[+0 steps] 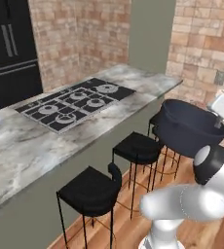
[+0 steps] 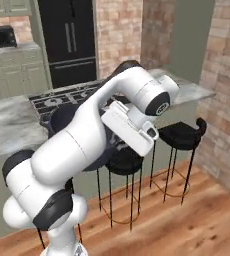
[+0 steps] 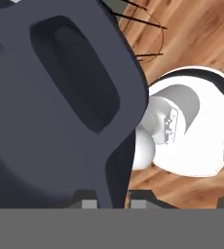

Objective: Pick the pot and pot and place them in the sink. Then turn on the water.

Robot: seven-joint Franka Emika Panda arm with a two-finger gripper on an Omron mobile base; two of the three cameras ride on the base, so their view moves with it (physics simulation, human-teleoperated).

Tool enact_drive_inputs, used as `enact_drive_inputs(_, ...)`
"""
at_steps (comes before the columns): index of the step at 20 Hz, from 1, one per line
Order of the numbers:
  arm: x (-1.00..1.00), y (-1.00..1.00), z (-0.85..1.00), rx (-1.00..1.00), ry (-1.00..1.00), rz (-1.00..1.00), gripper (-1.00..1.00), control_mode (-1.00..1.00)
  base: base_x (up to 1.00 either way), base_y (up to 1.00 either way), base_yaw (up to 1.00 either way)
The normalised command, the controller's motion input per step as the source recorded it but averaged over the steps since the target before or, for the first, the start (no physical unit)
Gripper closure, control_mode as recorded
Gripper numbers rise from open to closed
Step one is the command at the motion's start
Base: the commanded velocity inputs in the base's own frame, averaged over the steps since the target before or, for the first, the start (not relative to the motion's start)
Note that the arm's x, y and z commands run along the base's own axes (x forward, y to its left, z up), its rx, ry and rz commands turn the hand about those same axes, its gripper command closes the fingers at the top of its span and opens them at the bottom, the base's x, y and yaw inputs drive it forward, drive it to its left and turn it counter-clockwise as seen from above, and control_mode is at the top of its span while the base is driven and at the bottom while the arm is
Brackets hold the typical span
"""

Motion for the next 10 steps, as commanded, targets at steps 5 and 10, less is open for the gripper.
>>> enact_drive_inputs(5, 0.0, 0.0, 0.0, 0.0, 0.0, 0.0, 1.0, 1.0, -0.17, 0.96, 0.64)
enact_drive_inputs(10, 0.0, 0.0, 0.0, 0.0, 0.0, 0.0, 1.0, 1.0, -0.19, 0.9, 0.47)
